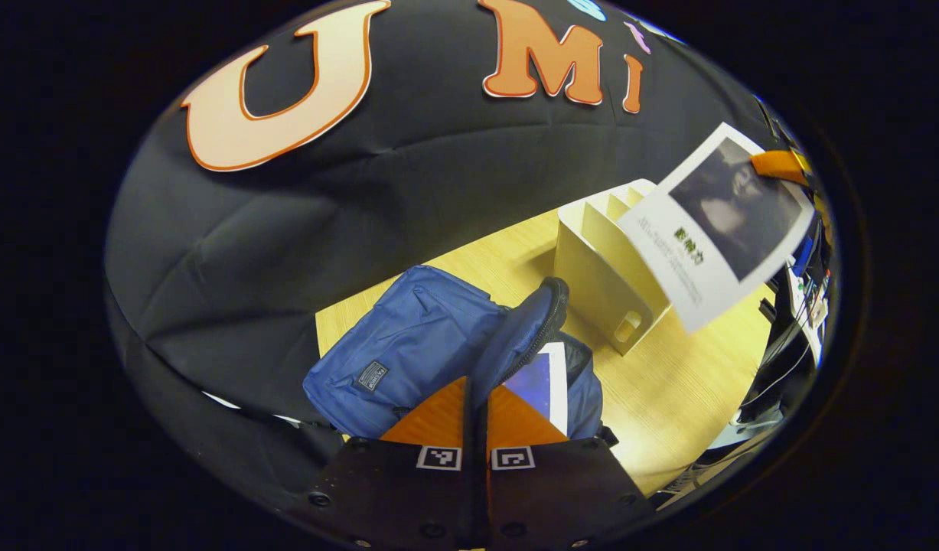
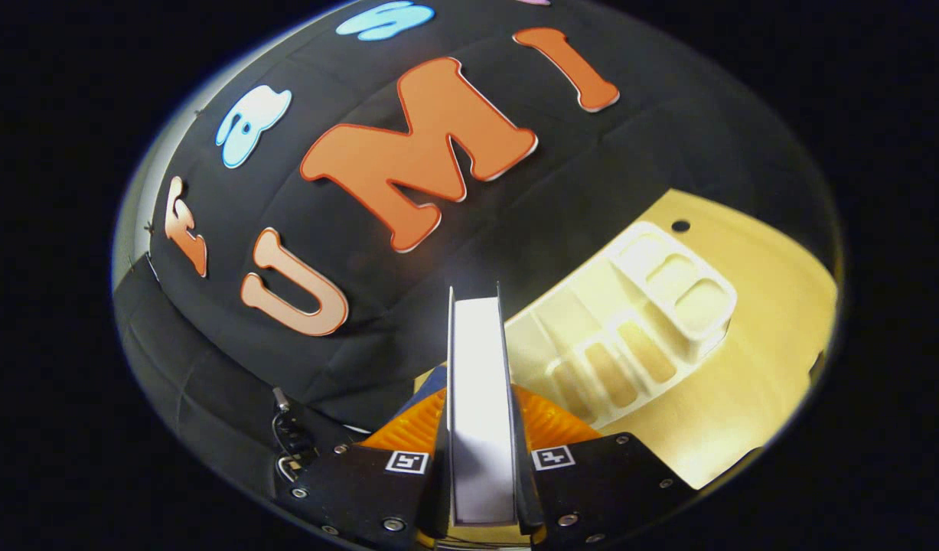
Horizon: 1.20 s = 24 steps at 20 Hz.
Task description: Open the schoolbag, grab two books from the bookshelf and put them into the schoolbag.
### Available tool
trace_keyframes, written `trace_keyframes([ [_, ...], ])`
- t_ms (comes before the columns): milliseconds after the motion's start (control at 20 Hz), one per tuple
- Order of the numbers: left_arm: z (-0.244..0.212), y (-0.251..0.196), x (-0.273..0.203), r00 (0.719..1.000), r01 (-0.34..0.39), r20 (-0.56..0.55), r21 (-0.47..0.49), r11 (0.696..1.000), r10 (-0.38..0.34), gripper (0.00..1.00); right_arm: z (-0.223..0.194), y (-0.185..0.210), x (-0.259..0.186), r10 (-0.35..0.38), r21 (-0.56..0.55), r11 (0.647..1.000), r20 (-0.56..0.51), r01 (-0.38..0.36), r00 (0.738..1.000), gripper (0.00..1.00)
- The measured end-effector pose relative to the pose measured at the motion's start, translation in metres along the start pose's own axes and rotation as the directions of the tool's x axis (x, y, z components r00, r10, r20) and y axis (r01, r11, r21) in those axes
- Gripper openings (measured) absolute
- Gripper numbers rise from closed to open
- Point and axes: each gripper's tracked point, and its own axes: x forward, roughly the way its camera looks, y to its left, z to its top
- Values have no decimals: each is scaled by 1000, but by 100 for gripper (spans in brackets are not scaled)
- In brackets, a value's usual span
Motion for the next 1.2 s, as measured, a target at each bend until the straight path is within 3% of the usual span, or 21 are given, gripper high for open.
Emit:
trace_keyframes([
  [250,-2,-3,-2,1000,-1,5,14,1000,1,0,-72,-1,40,9,79,997,-41,-6,999,34],
  [300,-1,-3,-2,1000,-3,6,15,1000,3,7,-84,1,49,19,113,994,-33,-15,999,33],
  [350,-1,-5,-2,1000,-1,6,16,1000,1,0,-92,1,58,23,138,990,-27,-19,999,33],
  [400,-1,-4,-2,1000,-3,6,17,1000,3,0,-104,0,67,21,146,989,-24,-18,999,34],
  [450,-2,-3,-2,1000,-4,8,18,1000,4,7,-113,-4,76,7,141,990,-17,-4,1000,33],
  [500,-1,-3,-3,1000,-2,10,17,1000,2,7,-121,-11,85,-13,141,990,-10,14,1000,33],
  [550,-1,-4,-3,1000,1,12,15,1000,-1,0,-128,-15,93,-20,159,987,-2,20,1000,34],
  [700,0,-8,-3,1000,9,13,18,1000,-9,0,-145,-22,115,-44,217,975,29,37,999,33],
  [850,5,-12,-7,999,18,28,37,999,-19,0,-155,-20,133,-27,284,959,82,3,996,33],
  [1200,9,-17,-19,998,30,49,81,996,-34,0,-192,-2,172,-2,323,946,57,-17,998,34],
])
